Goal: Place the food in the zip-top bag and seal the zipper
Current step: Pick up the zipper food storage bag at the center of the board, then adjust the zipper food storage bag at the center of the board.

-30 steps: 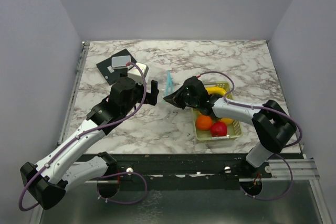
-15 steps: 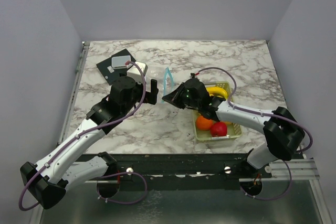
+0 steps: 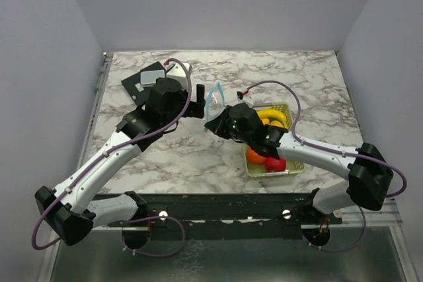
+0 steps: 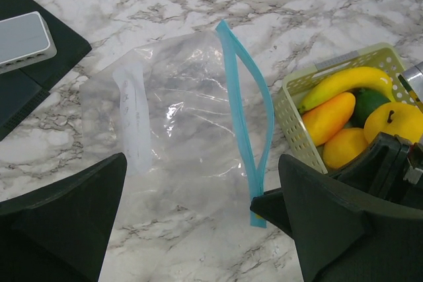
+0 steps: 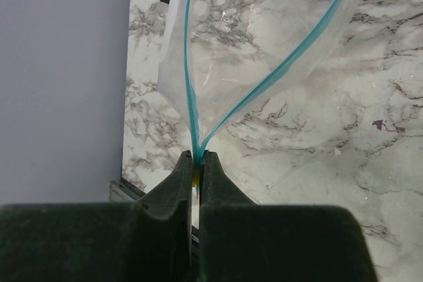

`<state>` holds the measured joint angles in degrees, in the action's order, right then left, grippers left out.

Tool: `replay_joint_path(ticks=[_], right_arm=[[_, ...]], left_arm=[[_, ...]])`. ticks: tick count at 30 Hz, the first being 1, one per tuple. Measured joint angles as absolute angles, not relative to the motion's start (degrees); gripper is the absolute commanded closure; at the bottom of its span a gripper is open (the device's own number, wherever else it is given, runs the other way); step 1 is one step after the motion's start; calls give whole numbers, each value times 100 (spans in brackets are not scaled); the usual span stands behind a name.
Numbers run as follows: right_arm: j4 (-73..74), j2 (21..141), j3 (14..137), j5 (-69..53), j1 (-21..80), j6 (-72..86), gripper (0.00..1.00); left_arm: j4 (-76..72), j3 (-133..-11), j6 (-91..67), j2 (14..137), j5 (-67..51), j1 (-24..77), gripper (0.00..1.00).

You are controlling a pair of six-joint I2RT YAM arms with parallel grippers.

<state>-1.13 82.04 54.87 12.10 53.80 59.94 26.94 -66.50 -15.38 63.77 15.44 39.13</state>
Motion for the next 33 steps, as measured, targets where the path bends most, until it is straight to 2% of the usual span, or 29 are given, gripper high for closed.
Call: replay_joint_path(ticks=[23,33], right_arm=[[711,8206,6178,2491,6230,4974,99],[797,8219,6191,2598,6296,4917,99]], left_arm=[[3363,-7564,-1715,7850,1546,3913,5],[3450,-7734,-1708,8197,1616,3979,21]])
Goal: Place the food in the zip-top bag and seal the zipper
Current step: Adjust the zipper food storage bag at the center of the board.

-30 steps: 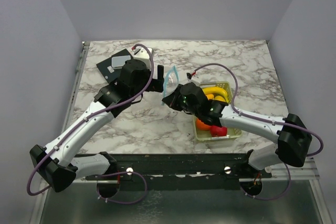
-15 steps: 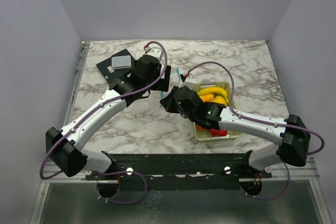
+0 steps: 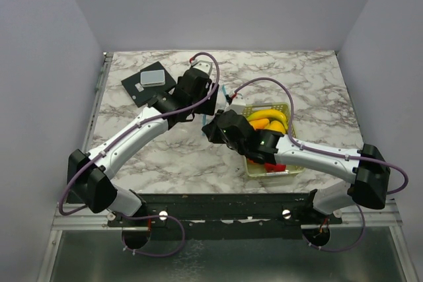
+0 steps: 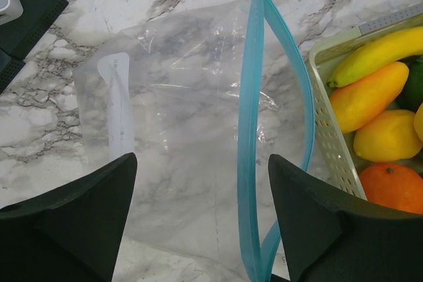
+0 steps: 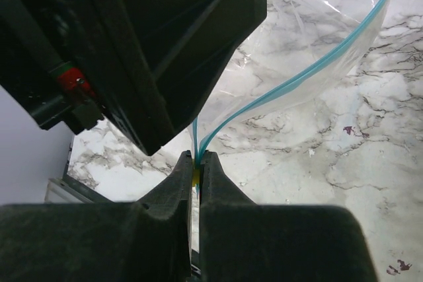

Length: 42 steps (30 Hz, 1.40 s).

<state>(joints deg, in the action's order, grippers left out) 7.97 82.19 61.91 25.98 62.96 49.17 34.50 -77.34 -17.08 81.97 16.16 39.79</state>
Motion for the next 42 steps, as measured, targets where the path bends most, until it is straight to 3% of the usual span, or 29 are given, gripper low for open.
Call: replay_joint_path(ticks=[8,18,23,27,31,36,40,42], right_arm=[[895,8250,6254,2633,6322,4904,99],[952,8250,6254,2650,6344,4904,99],[958,8250,6252,2661,6353,4901,99],[980,8250,6254,2700,6383,4901,99],[993,8250,6254,2746,6392,4901,98],[998,8250,6254,2768,6423,4901,66],[1079,8215,6254,2766,6436,4880,48],[1164,8162,6263,2766,6442,4858,44]], left_arm=[[3612,-7813,-1686,8433,1787,4060,35],[3627,-7870,-1643,8554,2003,4101,72],[3642,-7961,-1605,8573,2049,4101,83],[3660,-8038,-1577,8573,2078,4101,100],[3715,-8090,-1527,8571,2097,4101,100],[3795,-8090,-1507,8503,2097,4106,100],[3852,-8086,-1500,8307,2104,4119,100],[3857,-8073,-1500,8184,2104,4123,100]])
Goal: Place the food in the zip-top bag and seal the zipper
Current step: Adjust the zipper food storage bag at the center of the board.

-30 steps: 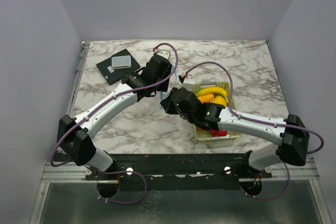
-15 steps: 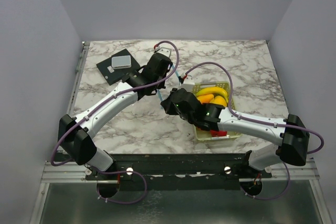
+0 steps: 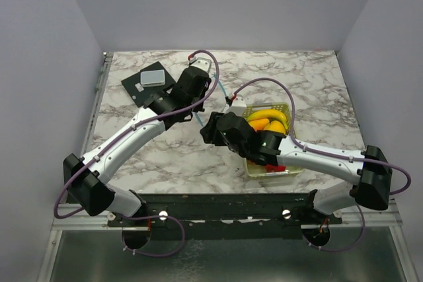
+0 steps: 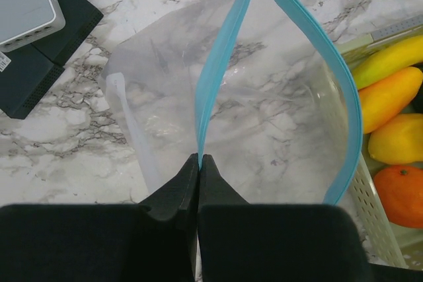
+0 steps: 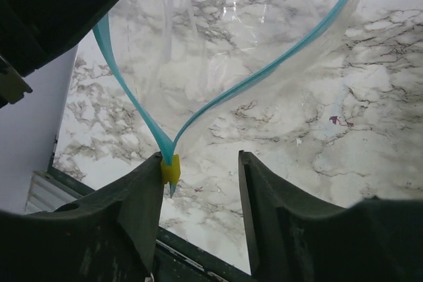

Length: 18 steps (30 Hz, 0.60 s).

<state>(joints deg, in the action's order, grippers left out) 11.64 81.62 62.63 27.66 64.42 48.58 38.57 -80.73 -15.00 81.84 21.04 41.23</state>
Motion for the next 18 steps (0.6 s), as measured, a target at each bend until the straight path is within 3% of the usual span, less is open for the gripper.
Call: replay_joint_path(ticks=[18], right_arm=[[2047,7199,6657,3192,6445,4838,33]], left_arm=[[3887,-7703,-1553,7824,2102,4167,100]])
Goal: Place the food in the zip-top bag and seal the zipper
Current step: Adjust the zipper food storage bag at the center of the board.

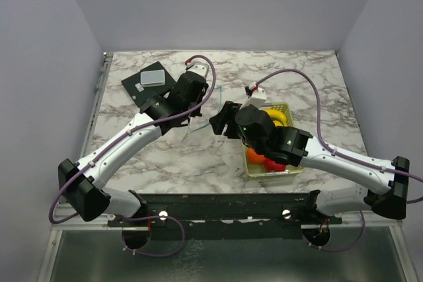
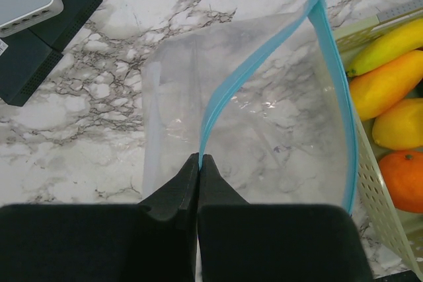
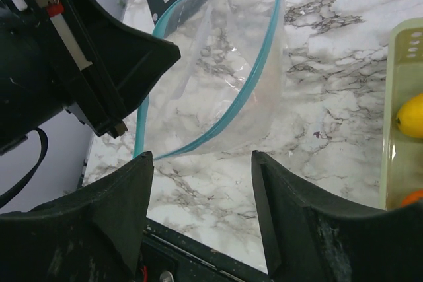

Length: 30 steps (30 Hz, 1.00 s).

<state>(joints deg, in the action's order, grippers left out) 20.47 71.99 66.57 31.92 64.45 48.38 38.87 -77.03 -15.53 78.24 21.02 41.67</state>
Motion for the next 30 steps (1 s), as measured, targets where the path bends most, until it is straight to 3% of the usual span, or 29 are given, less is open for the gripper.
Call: replay_joint_path(ticks=[11,30], right_arm=[[2502,7577,7317,3520,6445,4991,33],[2928,8401,7850,3573,6344,5120,47]], left_arm=[[3900,-7585,-1695,7509,2099,4237,100],[3918,-7205,-1870,7008,2104,4327,100]])
